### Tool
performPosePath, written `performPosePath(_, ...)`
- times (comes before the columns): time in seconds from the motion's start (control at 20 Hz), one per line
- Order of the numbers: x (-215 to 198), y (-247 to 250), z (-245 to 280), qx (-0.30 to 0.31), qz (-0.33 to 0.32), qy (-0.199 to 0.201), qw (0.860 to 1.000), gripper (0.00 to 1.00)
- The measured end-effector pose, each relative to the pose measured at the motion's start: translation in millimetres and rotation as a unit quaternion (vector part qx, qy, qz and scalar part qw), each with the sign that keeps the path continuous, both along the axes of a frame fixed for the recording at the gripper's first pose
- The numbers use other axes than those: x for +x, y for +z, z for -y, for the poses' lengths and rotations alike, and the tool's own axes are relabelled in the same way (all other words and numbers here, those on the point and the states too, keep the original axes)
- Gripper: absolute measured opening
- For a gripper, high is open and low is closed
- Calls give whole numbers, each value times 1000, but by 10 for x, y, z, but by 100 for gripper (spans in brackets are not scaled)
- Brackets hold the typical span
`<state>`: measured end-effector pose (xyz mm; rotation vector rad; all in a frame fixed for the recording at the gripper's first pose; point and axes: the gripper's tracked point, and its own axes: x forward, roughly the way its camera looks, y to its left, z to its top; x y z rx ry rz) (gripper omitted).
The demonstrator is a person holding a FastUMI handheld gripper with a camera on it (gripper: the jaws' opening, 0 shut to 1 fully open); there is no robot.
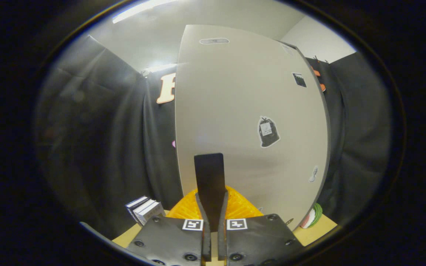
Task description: Open the shoe cabinet door, grab the shoes and put them into the shoe cabinet, then close the shoe cabinet door.
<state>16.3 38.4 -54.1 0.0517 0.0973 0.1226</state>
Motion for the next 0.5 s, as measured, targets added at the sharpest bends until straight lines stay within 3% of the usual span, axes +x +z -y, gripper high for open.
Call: performPosePath(0.5, -704, 146, 546, 9, -4, 23, 1000, 9)
